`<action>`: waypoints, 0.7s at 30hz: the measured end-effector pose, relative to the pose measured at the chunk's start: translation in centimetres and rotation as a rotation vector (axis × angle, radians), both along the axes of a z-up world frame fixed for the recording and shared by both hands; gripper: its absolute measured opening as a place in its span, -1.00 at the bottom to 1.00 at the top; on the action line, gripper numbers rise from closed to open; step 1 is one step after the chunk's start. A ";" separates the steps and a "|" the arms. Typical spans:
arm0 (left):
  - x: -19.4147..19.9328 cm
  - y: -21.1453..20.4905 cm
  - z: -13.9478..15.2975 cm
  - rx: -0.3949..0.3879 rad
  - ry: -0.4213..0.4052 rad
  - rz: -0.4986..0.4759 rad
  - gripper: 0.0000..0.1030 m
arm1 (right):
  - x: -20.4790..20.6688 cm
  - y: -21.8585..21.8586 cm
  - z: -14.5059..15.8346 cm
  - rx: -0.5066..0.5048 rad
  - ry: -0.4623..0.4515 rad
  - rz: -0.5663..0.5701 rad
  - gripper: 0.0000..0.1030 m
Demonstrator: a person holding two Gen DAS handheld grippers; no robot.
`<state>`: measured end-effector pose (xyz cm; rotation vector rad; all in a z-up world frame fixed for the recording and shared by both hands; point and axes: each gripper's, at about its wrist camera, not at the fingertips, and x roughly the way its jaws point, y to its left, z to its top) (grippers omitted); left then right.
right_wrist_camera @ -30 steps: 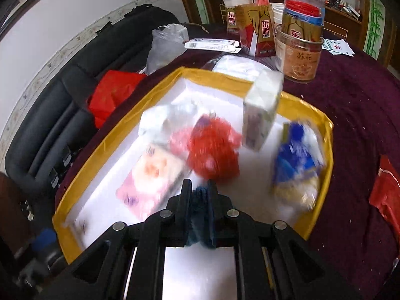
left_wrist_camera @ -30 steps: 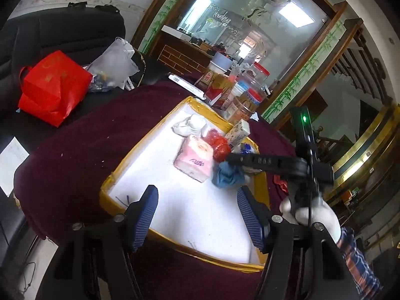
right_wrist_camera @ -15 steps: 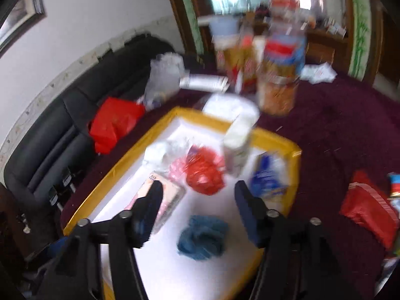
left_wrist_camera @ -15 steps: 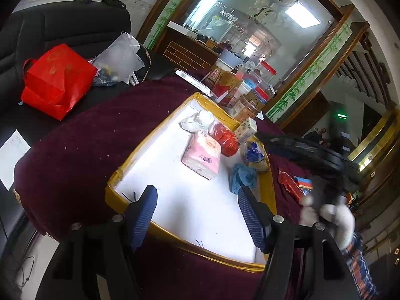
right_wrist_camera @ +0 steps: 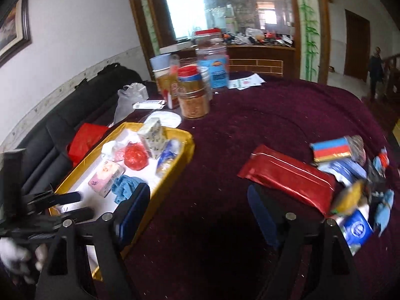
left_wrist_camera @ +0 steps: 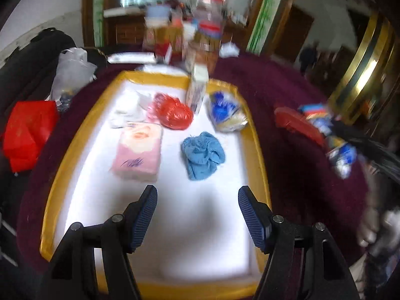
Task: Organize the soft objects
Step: 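Move the left gripper to the pile and grasp the blue Vinda tissue pack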
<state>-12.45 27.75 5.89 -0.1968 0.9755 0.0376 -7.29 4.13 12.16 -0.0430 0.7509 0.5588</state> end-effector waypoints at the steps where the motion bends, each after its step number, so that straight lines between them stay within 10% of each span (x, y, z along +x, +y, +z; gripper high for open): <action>1: 1.2 -0.1 -0.6 0.031 0.036 0.010 0.37 | -0.2 -0.7 0.1 0.006 -0.001 -0.009 0.54; 11: 8.1 2.8 -2.9 0.268 0.131 0.211 0.38 | -1.3 -7.8 1.1 0.038 -0.030 -0.120 0.54; 21: 1.4 2.7 3.0 0.017 -0.108 0.135 0.39 | 0.4 -17.7 0.4 0.065 -0.011 -0.342 0.56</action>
